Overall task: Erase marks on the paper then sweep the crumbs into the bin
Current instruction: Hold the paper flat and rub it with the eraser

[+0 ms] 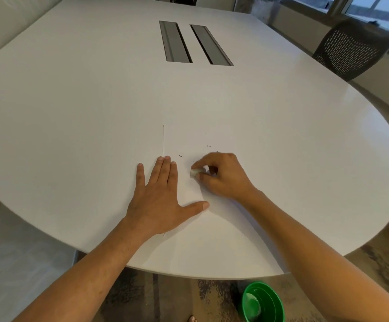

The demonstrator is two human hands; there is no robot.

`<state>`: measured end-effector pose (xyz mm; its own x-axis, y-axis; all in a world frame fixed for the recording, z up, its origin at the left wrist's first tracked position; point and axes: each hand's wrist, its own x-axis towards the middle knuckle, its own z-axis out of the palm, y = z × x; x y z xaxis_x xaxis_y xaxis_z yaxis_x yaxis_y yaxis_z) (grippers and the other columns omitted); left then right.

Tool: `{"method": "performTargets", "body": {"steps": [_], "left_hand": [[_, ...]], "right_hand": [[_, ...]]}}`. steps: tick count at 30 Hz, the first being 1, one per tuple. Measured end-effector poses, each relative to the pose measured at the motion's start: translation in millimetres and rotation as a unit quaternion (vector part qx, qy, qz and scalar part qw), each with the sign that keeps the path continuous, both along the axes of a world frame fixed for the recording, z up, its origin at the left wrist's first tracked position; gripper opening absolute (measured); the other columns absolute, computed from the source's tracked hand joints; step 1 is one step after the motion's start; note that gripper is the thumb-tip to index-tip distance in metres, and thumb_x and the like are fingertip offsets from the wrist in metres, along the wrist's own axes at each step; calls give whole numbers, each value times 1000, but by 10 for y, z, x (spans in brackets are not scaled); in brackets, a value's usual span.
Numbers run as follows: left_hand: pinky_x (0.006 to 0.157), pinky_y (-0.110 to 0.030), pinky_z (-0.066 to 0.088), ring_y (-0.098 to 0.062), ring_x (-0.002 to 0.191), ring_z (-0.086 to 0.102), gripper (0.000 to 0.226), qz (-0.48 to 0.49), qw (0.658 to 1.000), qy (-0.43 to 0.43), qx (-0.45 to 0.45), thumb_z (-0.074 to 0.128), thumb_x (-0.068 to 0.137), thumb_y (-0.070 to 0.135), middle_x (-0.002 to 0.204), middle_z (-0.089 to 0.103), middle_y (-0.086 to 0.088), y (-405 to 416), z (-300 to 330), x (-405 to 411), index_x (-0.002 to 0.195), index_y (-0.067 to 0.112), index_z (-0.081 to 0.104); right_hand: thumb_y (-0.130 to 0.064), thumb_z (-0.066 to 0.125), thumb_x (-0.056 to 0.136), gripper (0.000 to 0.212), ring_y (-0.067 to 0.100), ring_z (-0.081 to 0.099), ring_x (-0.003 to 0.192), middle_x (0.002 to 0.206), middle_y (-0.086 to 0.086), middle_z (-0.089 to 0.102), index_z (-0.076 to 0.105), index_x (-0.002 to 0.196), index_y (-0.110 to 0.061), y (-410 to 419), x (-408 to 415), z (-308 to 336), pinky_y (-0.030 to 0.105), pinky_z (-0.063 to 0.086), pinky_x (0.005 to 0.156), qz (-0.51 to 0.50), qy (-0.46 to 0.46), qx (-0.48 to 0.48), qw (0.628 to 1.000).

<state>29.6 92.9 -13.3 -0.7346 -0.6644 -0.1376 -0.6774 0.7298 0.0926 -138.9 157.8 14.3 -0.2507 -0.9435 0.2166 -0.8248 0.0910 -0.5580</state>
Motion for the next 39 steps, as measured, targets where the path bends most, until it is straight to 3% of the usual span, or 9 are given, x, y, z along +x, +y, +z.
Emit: {"method": "performTargets", "body": {"steps": [5, 12, 18, 22, 26, 28, 34, 39], "left_hand": [[116, -58, -8, -20, 146, -26, 125, 2, 1000, 7, -1, -10, 57, 95, 161, -23, -6, -13, -25, 2, 151, 12, -19], [116, -58, -8, -20, 146, -25, 126, 1, 1000, 1, -7, -8, 59, 96, 161, -21, -6, -8, -11, -1, 151, 11, -18], [116, -57, -9, -18, 146, -26, 122, 2, 1000, 9, 0, -4, 62, 94, 161, -22, -6, -18, -28, 2, 151, 12, -18], [116, -58, -9, -19, 146, -26, 125, 1, 1000, 8, 0, -7, 59, 96, 161, -22, -6, -17, -30, 4, 151, 12, -18], [116, -59, -8, -21, 147, -24, 127, 2, 1000, -5, -8, -9, 57, 97, 162, -21, -7, -22, -19, 2, 151, 12, -18], [116, -59, -7, -21, 147, -24, 127, 0, 1000, -8, -5, -10, 56, 96, 161, -21, -7, -8, -11, 3, 151, 12, -18], [116, -58, -6, -21, 147, -24, 127, 2, 1000, -17, -4, -11, 56, 95, 161, -21, -7, -22, -5, 4, 151, 12, -18], [117, -58, -5, -21, 147, -22, 124, -2, 1000, -19, 7, 2, 62, 95, 162, -20, -7, -4, 54, 2, 152, 11, -16]], "right_hand": [[-5, 70, 72, 23, 1, 54, 65, 80, -13, 67, 76, 89, -19, 273, 126, -30, 8, 38, 63, 48, -18, 19, 999], [-11, 70, 77, 17, -16, 51, 68, 90, -7, 73, 76, 92, -17, -152, 16, 31, 2, 34, 63, 3, -4, 2, 1000], [-5, 72, 71, 22, 6, 55, 65, 79, -14, 67, 75, 87, -20, 231, 202, -36, 10, 40, 60, 35, -60, 20, 997], [-7, 70, 73, 22, -7, 54, 67, 75, -26, 58, 76, 90, -19, 77, 145, 11, 4, 38, 61, -6, -56, 12, 998], [-10, 67, 79, 20, -13, 50, 66, 90, -11, 68, 75, 96, -17, -135, 37, 44, 2, 31, 62, -47, -36, 17, 998], [-12, 67, 79, 18, -14, 50, 66, 88, -12, 67, 75, 95, -17, -96, 56, 56, 1, 33, 60, -54, -39, 17, 998], [-13, 74, 74, 12, 6, 50, 58, 73, -13, 66, 76, 83, -20, 346, 231, 17, 12, 39, 55, -18, -95, 36, 995], [-13, 74, 77, 11, 4, 52, 58, 77, -17, 67, 76, 84, -21, 444, 103, 78, 10, 40, 56, -112, -155, -40, 981]]}}
